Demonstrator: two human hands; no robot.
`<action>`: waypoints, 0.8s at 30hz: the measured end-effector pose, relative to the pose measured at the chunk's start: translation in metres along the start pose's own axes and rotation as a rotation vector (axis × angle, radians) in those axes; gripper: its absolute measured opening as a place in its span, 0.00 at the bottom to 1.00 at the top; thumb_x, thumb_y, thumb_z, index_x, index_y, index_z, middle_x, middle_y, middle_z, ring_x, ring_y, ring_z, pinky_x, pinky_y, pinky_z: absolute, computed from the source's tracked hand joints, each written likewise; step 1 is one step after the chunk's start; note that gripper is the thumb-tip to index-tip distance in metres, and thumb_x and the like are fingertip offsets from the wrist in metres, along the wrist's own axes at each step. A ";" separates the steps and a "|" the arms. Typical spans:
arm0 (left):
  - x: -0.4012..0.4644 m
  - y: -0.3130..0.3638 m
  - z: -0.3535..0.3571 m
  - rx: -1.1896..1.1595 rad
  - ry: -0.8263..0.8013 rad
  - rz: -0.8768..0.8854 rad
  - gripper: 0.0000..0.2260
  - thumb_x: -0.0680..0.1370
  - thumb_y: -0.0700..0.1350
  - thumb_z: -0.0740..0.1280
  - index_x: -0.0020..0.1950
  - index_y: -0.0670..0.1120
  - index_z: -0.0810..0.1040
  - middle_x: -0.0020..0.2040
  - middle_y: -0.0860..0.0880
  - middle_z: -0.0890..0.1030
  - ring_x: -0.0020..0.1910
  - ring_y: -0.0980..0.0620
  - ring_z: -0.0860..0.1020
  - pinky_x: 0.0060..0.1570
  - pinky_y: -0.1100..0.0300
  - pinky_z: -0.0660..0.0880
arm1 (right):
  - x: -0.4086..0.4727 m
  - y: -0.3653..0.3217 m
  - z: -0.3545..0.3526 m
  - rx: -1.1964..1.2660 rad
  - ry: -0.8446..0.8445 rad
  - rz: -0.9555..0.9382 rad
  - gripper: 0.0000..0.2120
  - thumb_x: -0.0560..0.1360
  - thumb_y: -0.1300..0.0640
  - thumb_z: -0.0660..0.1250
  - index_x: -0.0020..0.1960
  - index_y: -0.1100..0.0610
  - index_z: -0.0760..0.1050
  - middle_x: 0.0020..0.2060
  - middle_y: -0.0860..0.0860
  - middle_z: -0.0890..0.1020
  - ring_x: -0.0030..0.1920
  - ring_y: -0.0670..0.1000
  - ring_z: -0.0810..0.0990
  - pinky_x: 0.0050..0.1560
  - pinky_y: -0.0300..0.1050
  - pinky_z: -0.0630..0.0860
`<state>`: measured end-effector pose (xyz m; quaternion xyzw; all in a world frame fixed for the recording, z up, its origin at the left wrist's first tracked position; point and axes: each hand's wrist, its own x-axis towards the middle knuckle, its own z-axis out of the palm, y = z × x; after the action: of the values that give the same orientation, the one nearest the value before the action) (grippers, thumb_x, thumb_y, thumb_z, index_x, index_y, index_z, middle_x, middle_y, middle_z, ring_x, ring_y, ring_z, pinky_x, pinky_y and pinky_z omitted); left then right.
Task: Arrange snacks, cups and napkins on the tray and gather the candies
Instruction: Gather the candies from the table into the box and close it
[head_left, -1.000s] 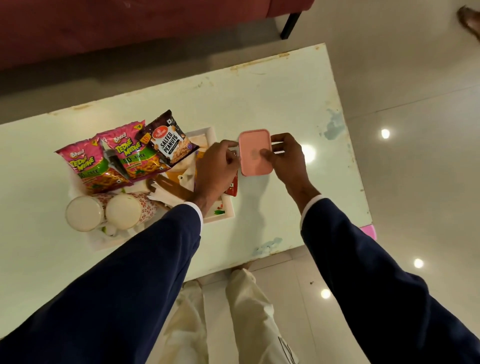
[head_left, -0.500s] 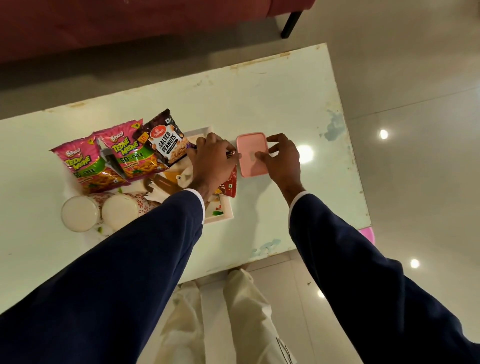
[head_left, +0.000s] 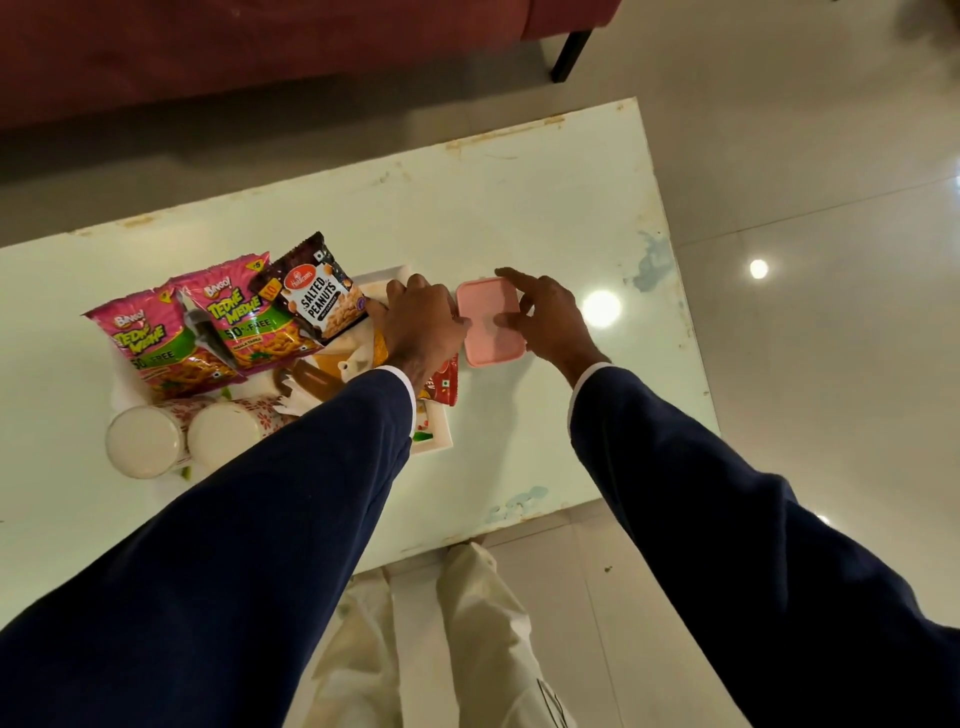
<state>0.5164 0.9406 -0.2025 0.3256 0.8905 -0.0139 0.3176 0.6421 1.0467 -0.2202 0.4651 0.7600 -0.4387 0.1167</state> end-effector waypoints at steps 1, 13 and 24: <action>0.001 0.001 0.000 0.005 -0.012 0.002 0.16 0.78 0.57 0.70 0.58 0.48 0.82 0.63 0.44 0.77 0.69 0.40 0.69 0.70 0.34 0.60 | 0.002 0.001 -0.003 0.045 -0.029 -0.006 0.30 0.74 0.57 0.73 0.73 0.45 0.70 0.52 0.56 0.77 0.54 0.58 0.79 0.51 0.59 0.81; 0.010 -0.004 -0.006 -0.052 -0.072 0.007 0.19 0.74 0.57 0.74 0.62 0.50 0.77 0.61 0.46 0.81 0.68 0.40 0.70 0.67 0.38 0.61 | -0.013 0.008 0.017 0.234 0.099 0.129 0.19 0.73 0.49 0.73 0.62 0.50 0.72 0.49 0.52 0.79 0.49 0.56 0.81 0.51 0.59 0.81; 0.009 -0.003 0.019 -0.121 -0.007 0.144 0.24 0.80 0.48 0.69 0.74 0.61 0.67 0.59 0.48 0.83 0.65 0.42 0.74 0.63 0.40 0.58 | -0.028 0.012 0.036 0.139 0.052 0.196 0.22 0.81 0.36 0.53 0.49 0.56 0.67 0.44 0.55 0.80 0.42 0.62 0.80 0.43 0.64 0.82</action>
<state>0.5204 0.9391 -0.2232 0.3691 0.8628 0.0619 0.3398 0.6589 1.0045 -0.2319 0.5555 0.6814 -0.4645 0.1069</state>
